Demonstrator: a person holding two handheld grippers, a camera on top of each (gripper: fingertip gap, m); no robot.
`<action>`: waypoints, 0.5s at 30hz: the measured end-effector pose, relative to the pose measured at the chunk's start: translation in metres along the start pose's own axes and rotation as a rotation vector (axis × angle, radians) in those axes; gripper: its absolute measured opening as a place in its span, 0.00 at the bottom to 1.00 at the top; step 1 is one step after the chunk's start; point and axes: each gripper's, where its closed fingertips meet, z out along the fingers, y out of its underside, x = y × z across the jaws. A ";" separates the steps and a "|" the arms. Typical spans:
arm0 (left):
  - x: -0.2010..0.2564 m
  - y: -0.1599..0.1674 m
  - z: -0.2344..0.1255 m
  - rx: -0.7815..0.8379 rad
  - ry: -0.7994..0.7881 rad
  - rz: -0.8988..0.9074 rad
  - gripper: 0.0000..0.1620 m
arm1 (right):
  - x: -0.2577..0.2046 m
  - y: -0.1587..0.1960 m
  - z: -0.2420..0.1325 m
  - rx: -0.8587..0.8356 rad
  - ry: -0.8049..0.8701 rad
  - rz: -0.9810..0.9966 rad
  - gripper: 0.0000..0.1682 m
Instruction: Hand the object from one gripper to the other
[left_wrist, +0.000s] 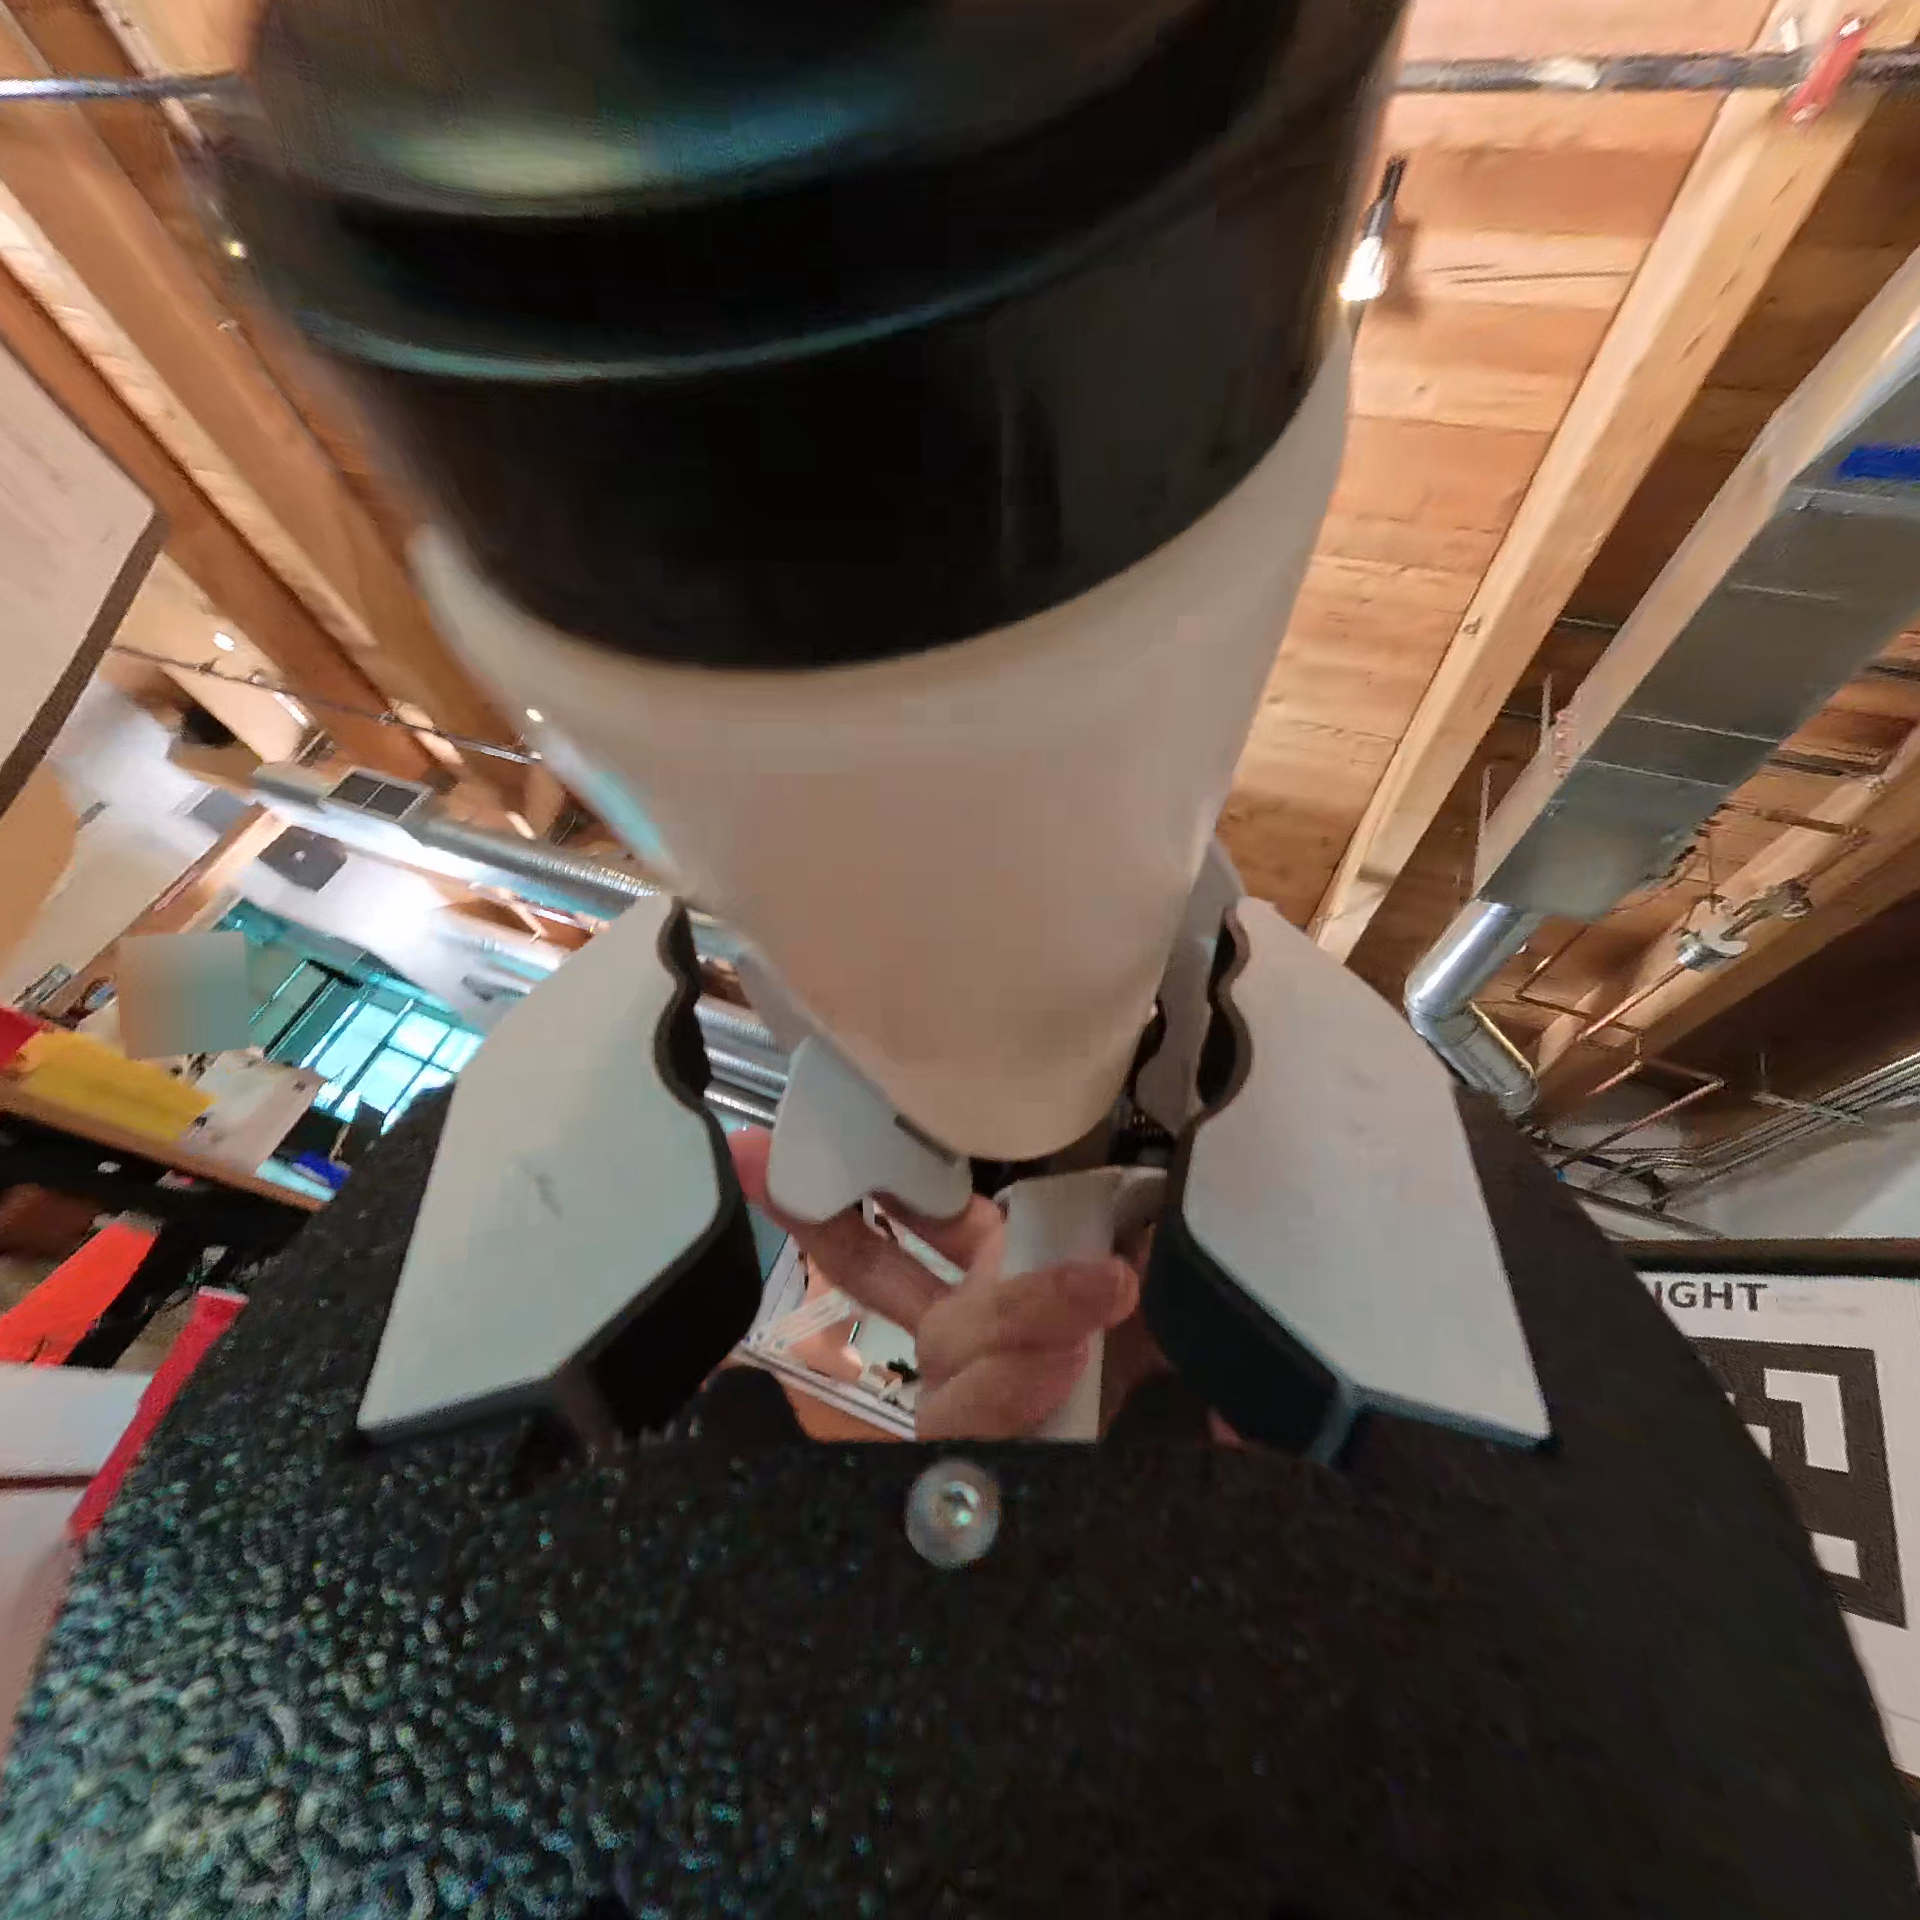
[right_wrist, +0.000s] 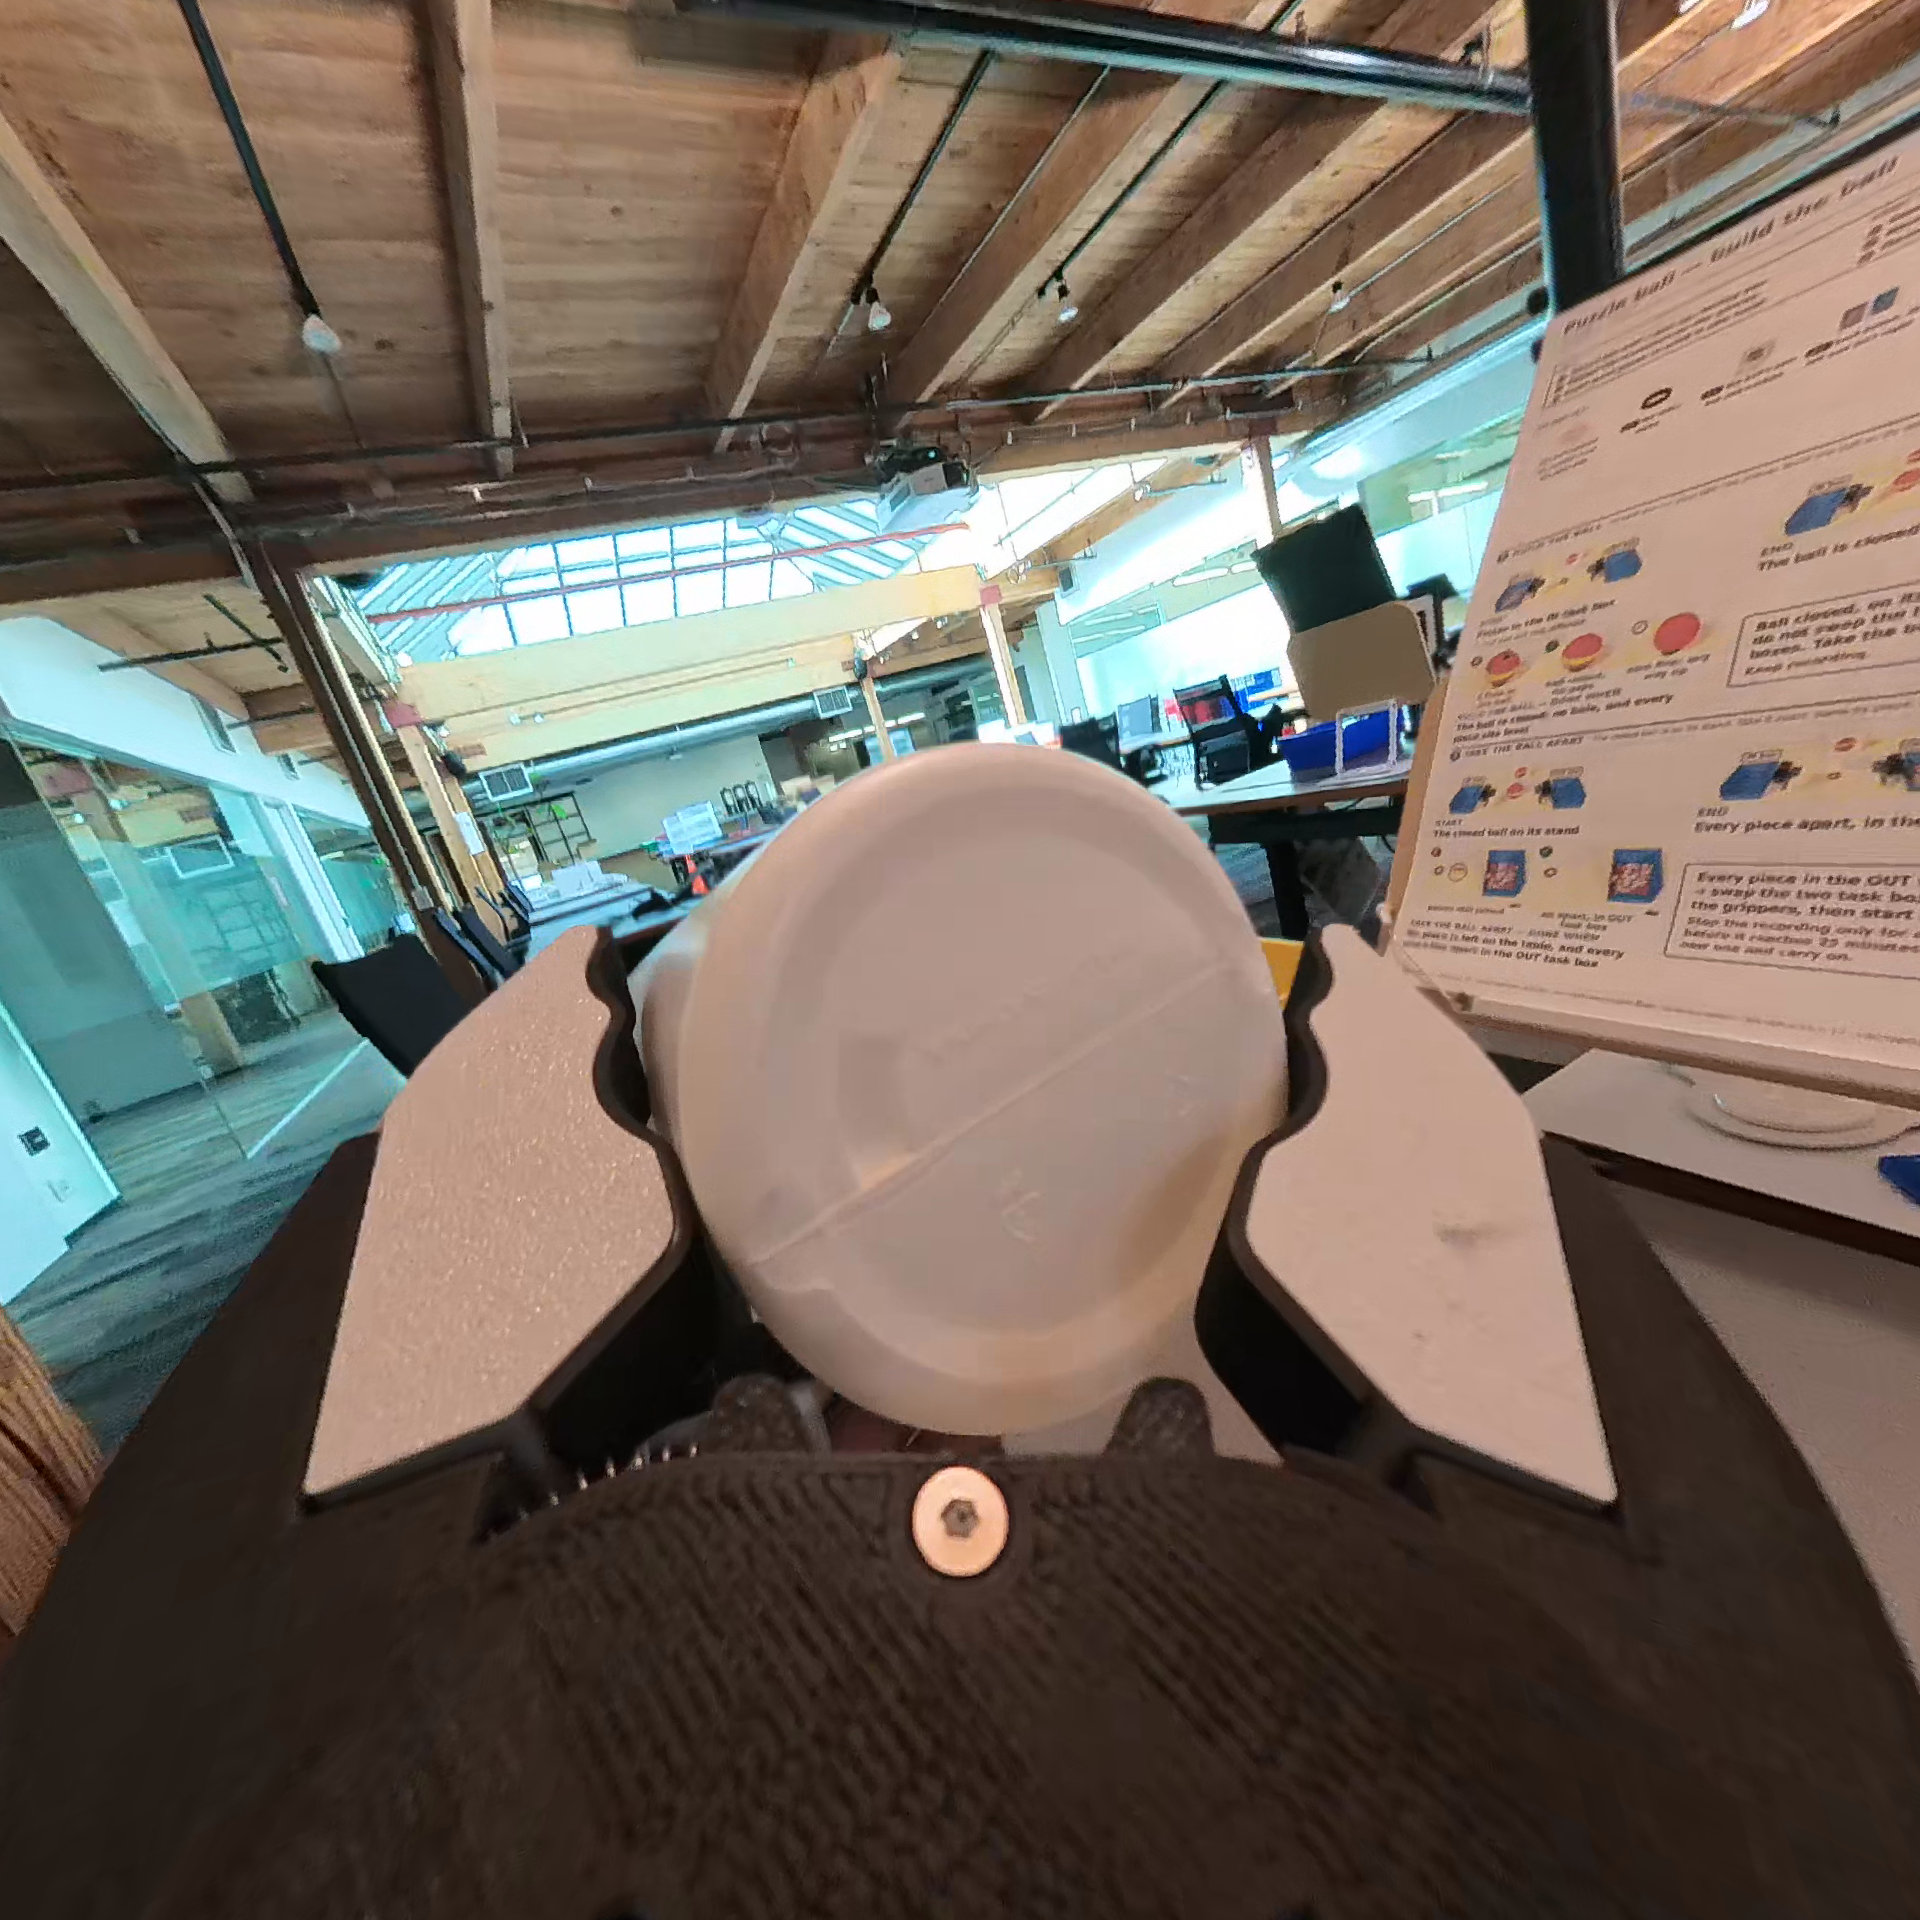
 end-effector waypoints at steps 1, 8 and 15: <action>0.001 -0.003 0.002 0.015 0.007 0.007 0.55 | -0.001 0.006 0.002 -0.019 0.001 -0.011 0.71; -0.010 -0.005 -0.003 -0.043 -0.020 -0.022 0.54 | 0.002 0.032 -0.001 -0.119 -0.009 -0.006 0.70; -0.040 0.005 -0.012 -0.526 -0.210 0.297 0.54 | 0.009 0.003 -0.035 -0.253 -0.009 -0.313 0.71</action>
